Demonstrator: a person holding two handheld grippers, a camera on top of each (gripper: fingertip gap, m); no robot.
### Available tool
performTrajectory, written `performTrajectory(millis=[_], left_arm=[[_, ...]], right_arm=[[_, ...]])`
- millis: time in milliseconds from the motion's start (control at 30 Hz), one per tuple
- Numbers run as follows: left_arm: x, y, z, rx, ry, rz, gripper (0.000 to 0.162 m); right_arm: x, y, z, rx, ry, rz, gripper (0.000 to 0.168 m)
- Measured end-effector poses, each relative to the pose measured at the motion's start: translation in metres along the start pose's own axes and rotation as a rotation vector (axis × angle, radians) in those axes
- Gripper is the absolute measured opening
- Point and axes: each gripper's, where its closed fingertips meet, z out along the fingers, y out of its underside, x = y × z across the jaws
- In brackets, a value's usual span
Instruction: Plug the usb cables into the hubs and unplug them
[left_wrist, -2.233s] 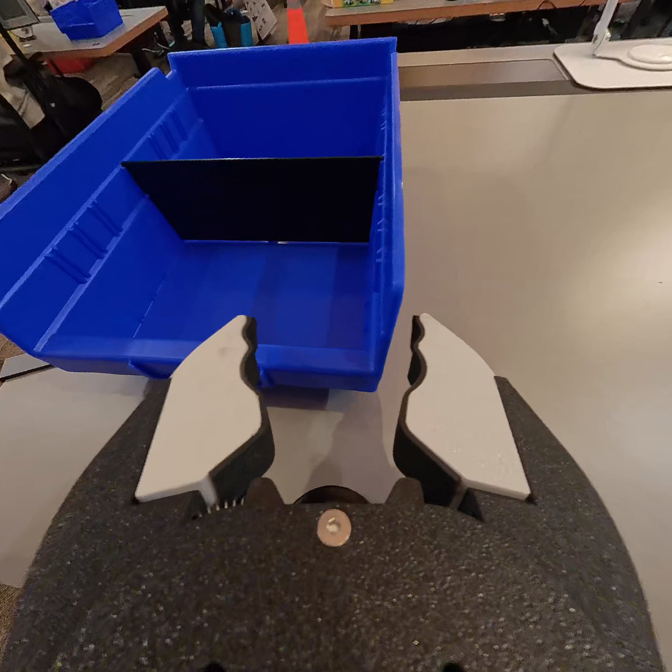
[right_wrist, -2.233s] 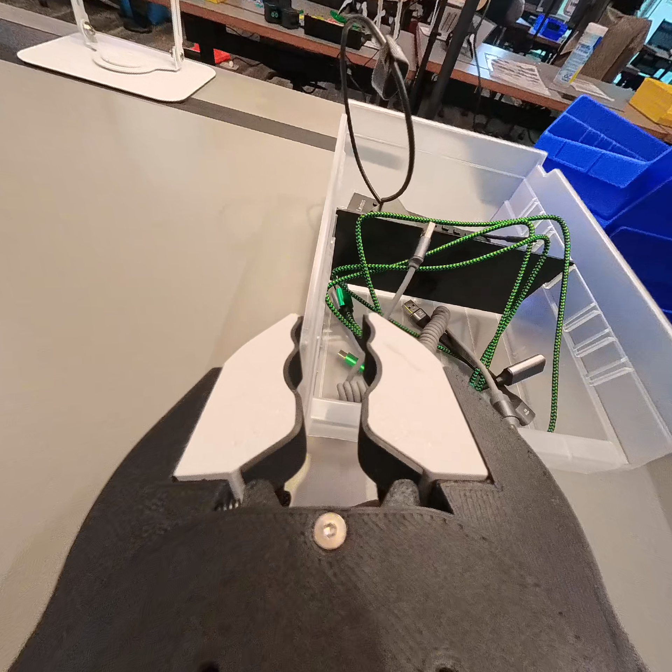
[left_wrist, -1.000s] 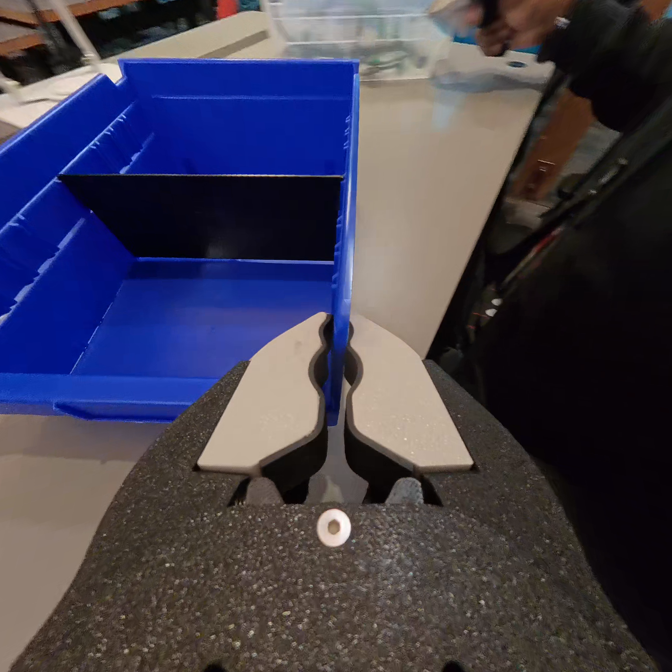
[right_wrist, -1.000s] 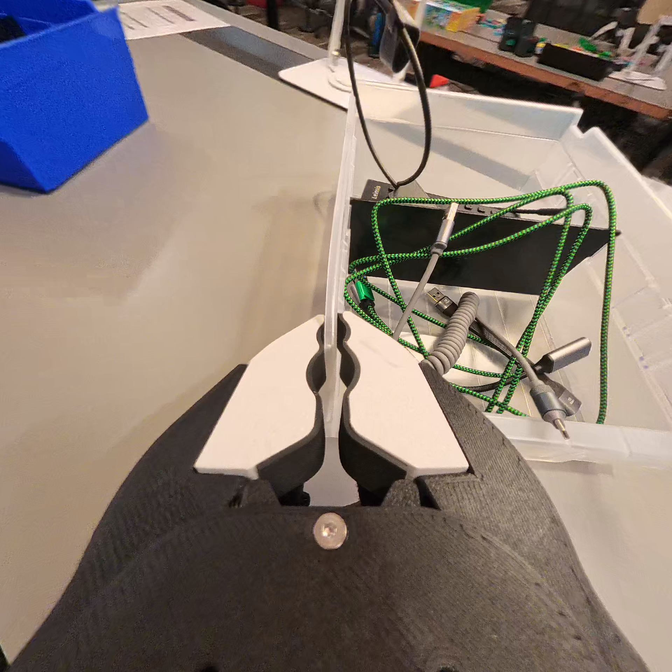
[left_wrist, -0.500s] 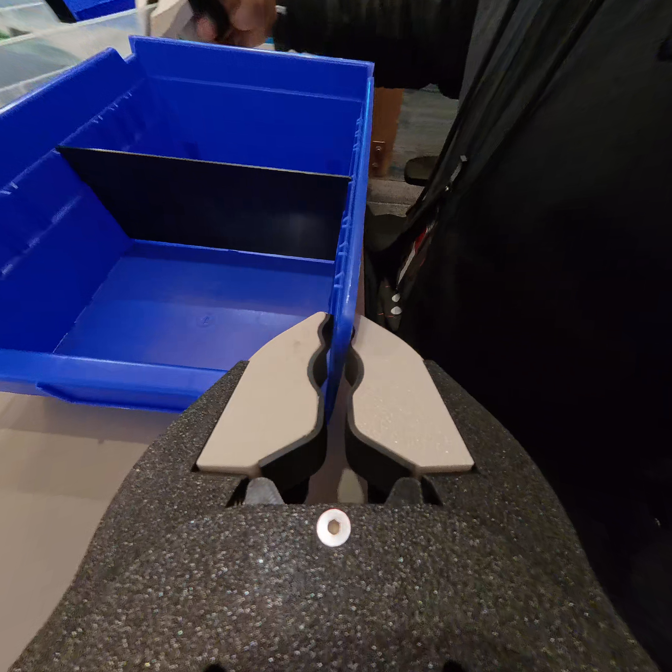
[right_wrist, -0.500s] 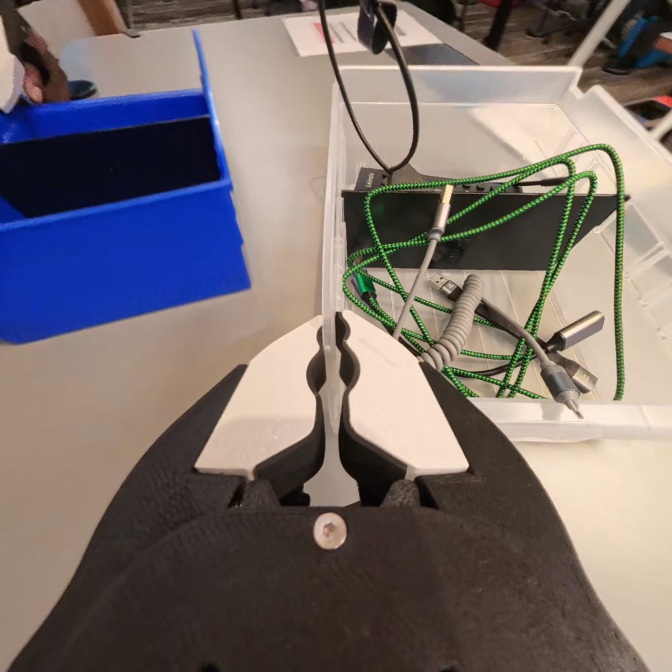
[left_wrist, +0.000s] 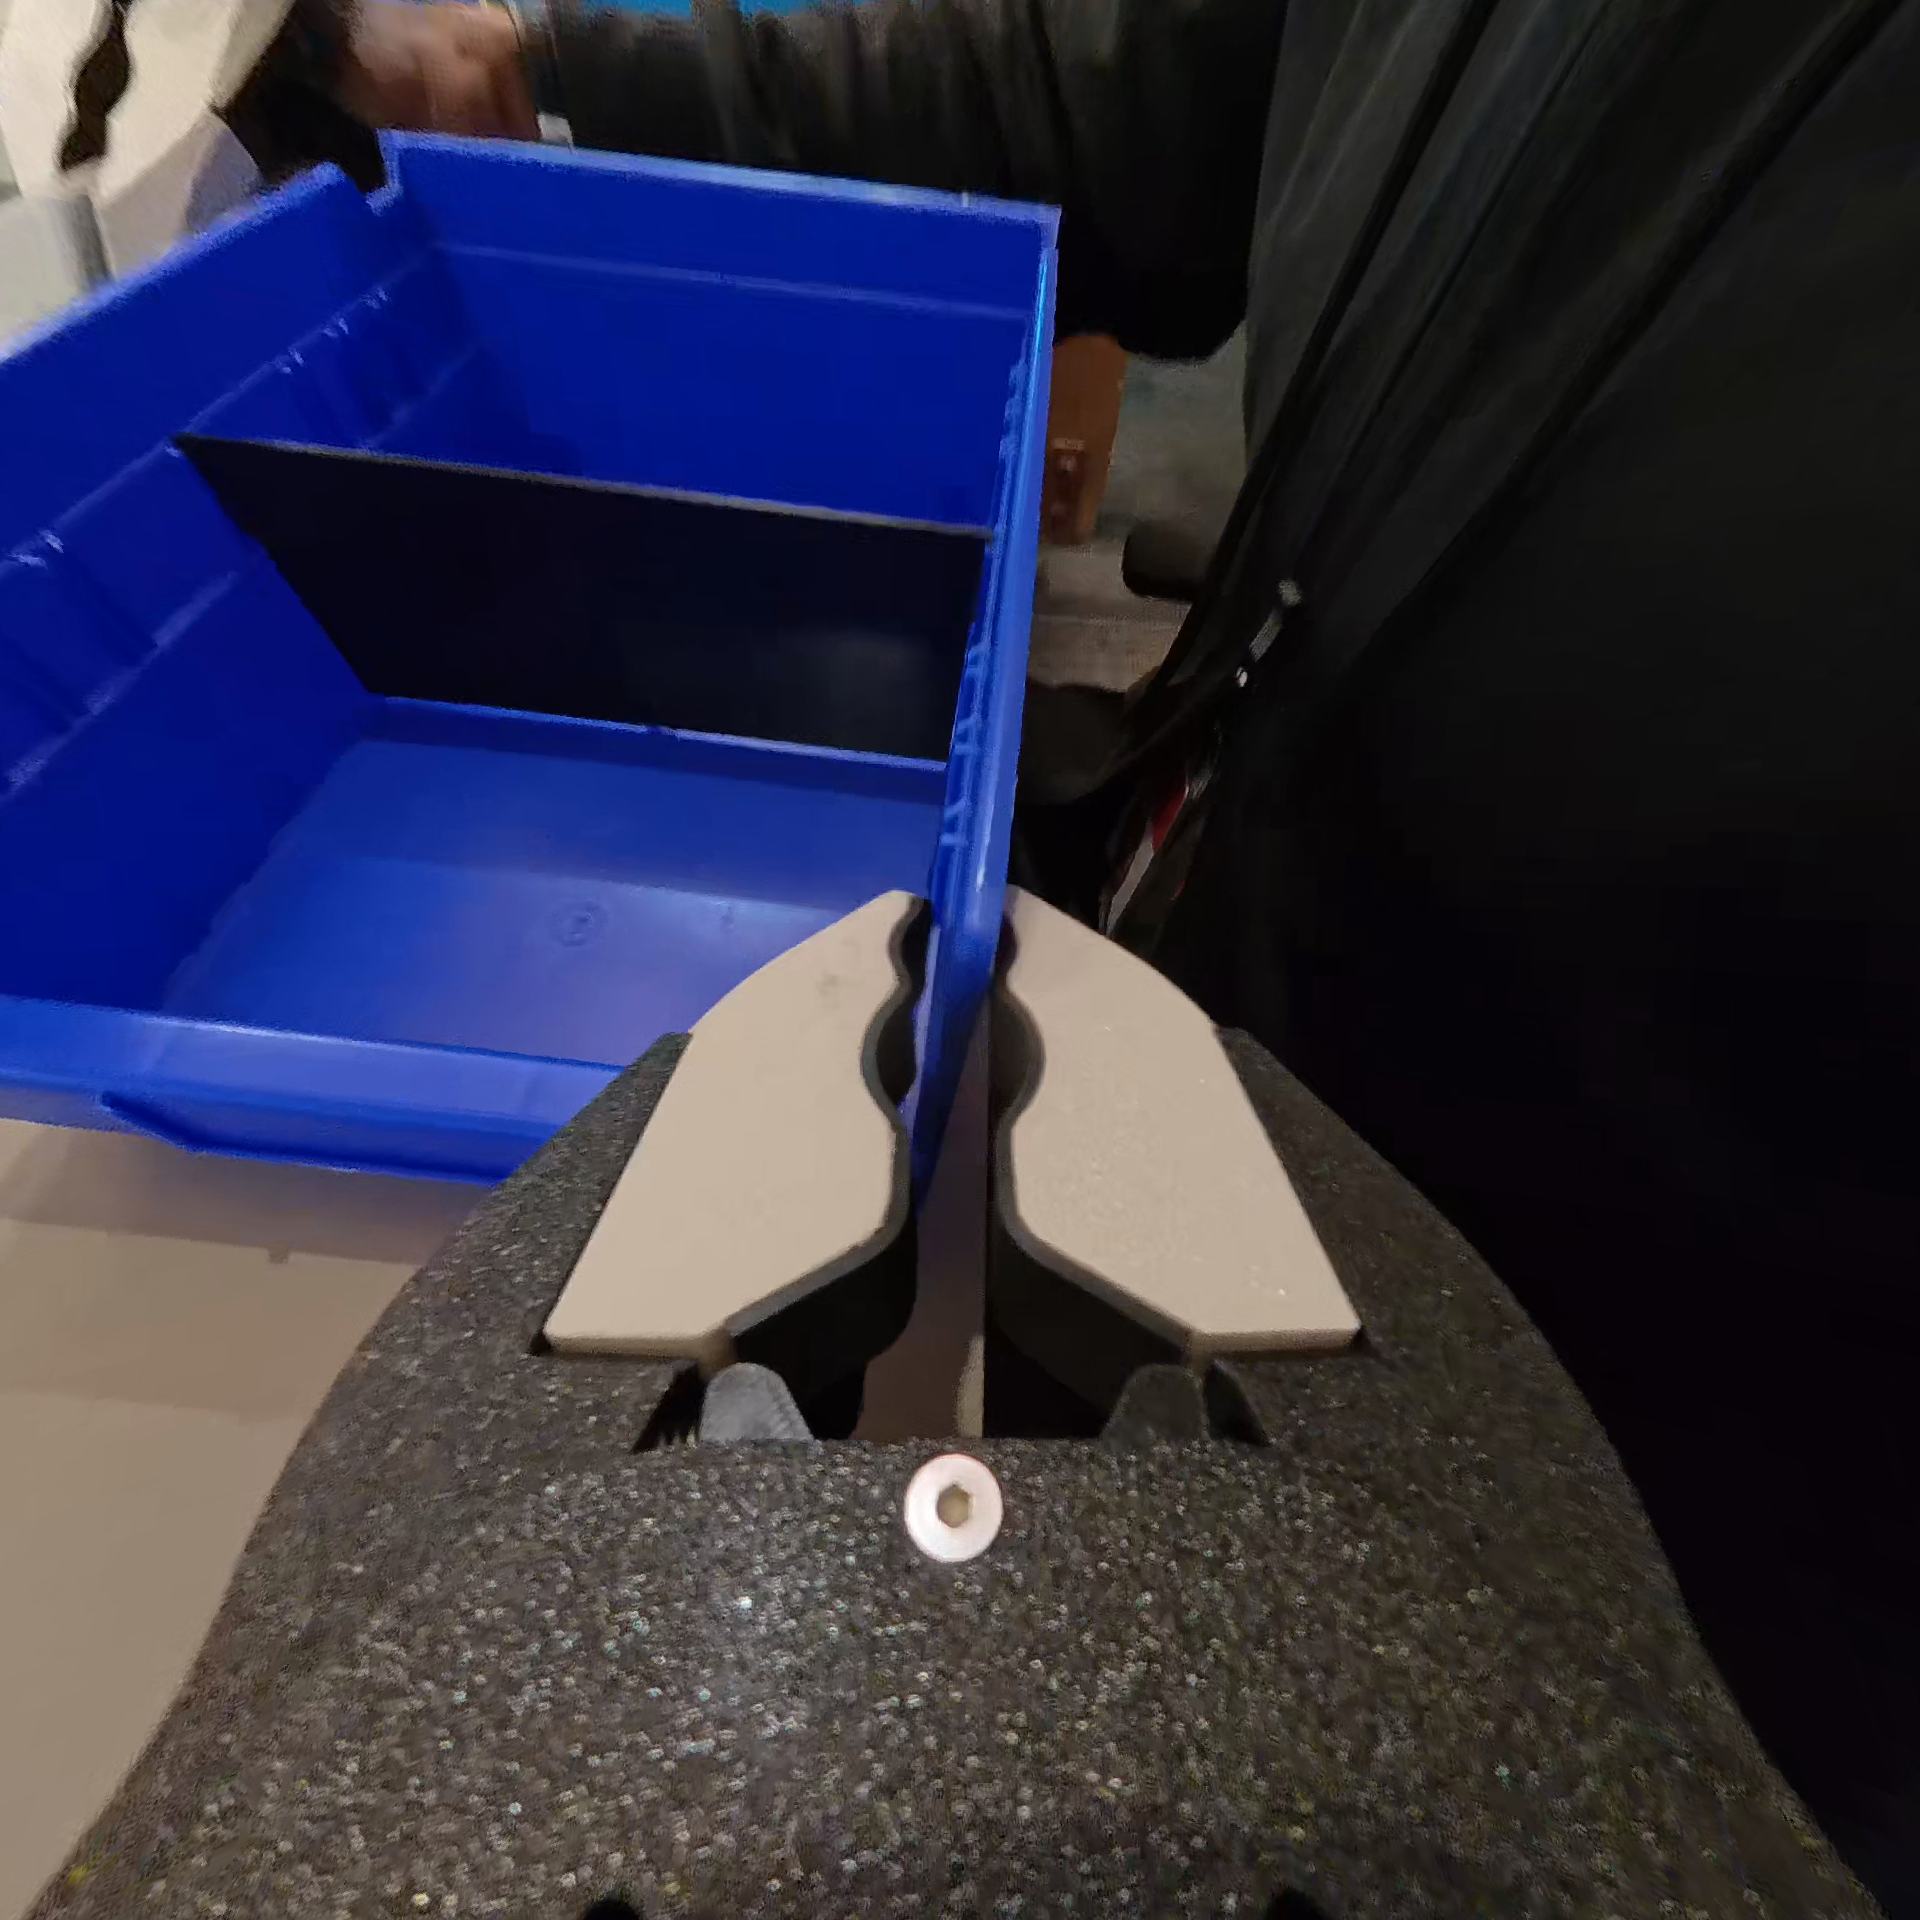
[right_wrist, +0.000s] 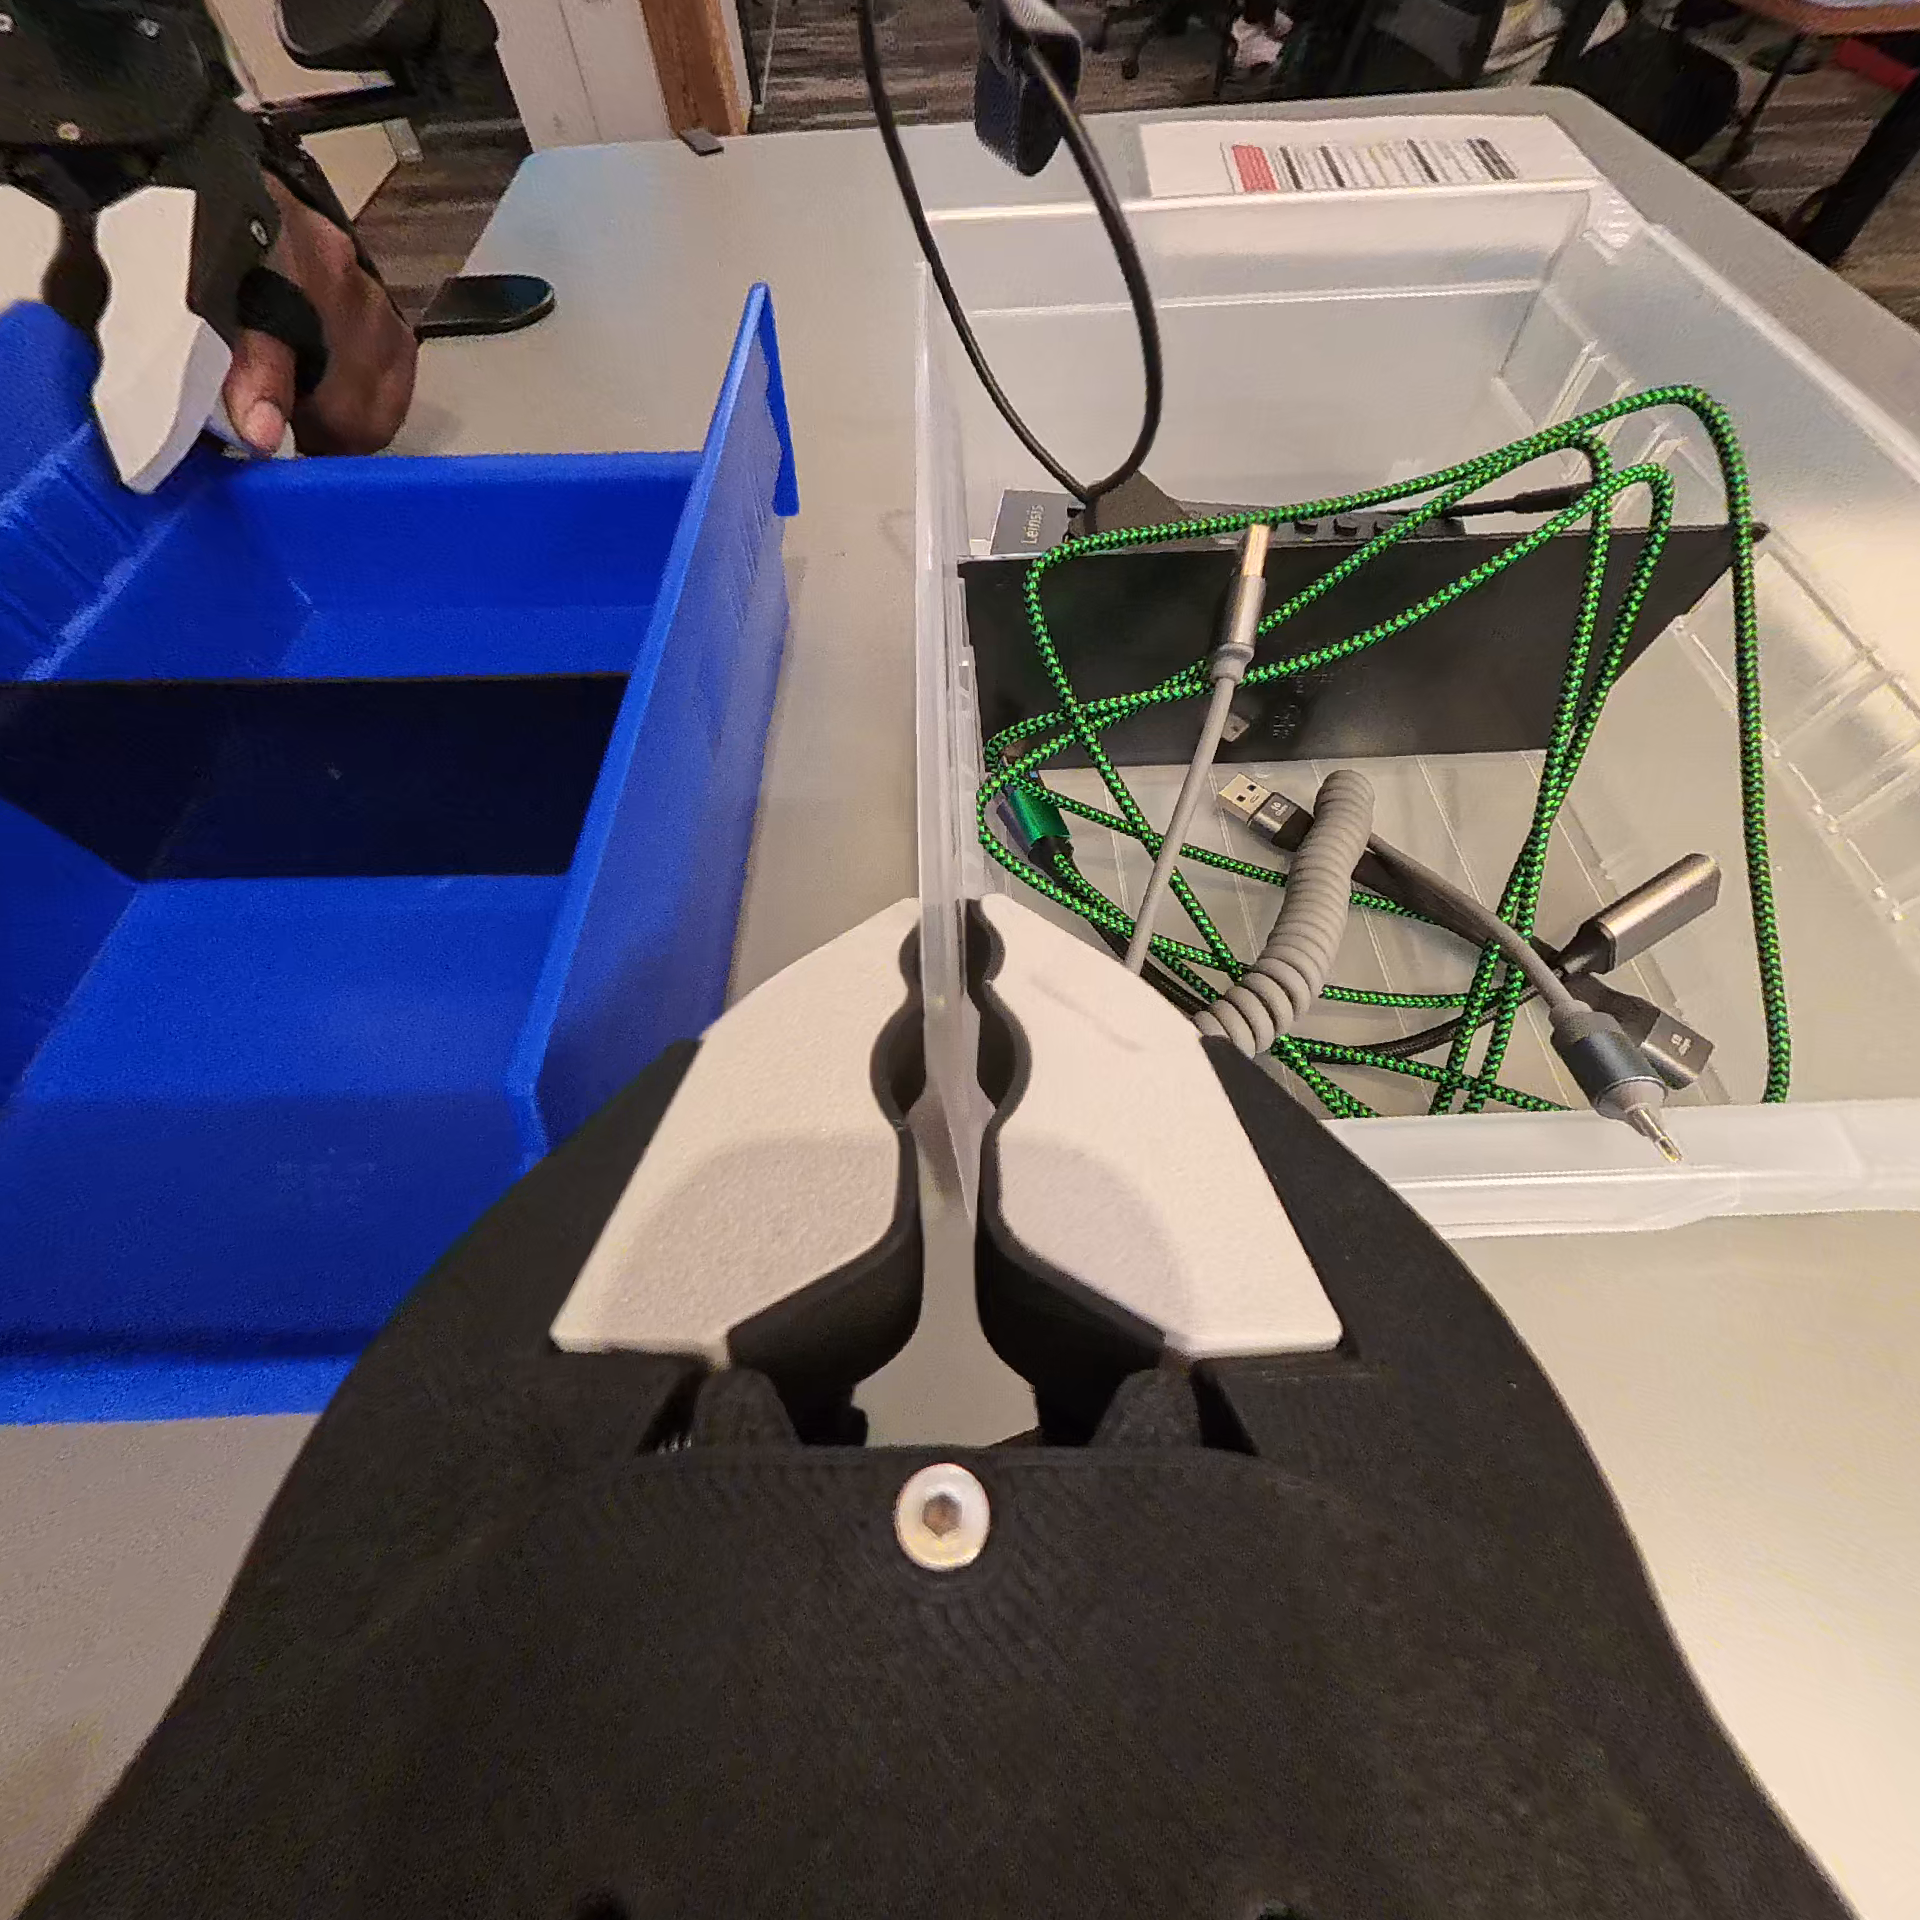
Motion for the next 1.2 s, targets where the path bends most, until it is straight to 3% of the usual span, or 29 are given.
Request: performTrajectory(millis=[100, 200, 300, 400, 533, 633, 800, 867, 900, 933, 1033, 1200], left_arm=[[0.002, -0.026, -0.021, 0.141, -0.024, -0.001, 0.029], [-0.020, -0.052, -0.054, 0.249, -0.158, -0.019, 0.039], [-0.083, -0.063, -0.092, 0.254, -0.425, -0.173, 0.046], [-0.160, -0.051, -0.125, 0.192, -0.680, -0.428, 0.053], [-0.247, -0.046, -0.126, 0.116, -0.715, -0.624, 0.063], [-0.308, -0.042, -0.104, 0.009, -0.676, -0.712, 0.066], [-0.361, -0.025, -0.050, -0.271, -0.587, -0.764, 0.067], [-0.368, -0.010, -0.036, -0.400, -0.558, -0.779, 0.066], [-0.370, -0.006, -0.029, -0.427, -0.527, -0.796, 0.059], [-0.372, -0.003, -0.024, -0.447, -0.505, -0.799, 0.046], [-0.384, 0.007, -0.029, -0.524, -0.574, -0.748, 0.032], [-0.402, 0.026, -0.066, -0.617, -0.699, -0.675, 0.007]], right_arm=[[0.001, -0.018, -0.016, 0.105, 0.035, 0.031, 0.023], [0.010, -0.038, -0.051, 0.192, 0.138, 0.094, 0.030], [0.007, -0.039, -0.087, 0.167, 0.286, 0.261, 0.037], [-0.038, -0.029, -0.098, 0.084, 0.300, 0.434, 0.052], [-0.097, -0.001, -0.083, -0.076, 0.341, 0.587, 0.077], [-0.124, 0.012, -0.065, -0.130, 0.336, 0.656, 0.080], [-0.131, 0.026, -0.050, -0.200, 0.319, 0.710, 0.076], [-0.128, 0.026, -0.055, -0.232, 0.333, 0.674, 0.059], [-0.123, 0.031, -0.060, -0.269, 0.370, 0.634, 0.040], [-0.119, 0.034, -0.064, -0.292, 0.384, 0.604, 0.032], [-0.119, 0.037, -0.069, -0.328, 0.318, 0.605, 0.028], [-0.099, 0.053, -0.099, -0.468, 0.350, 0.547, 0.022]])
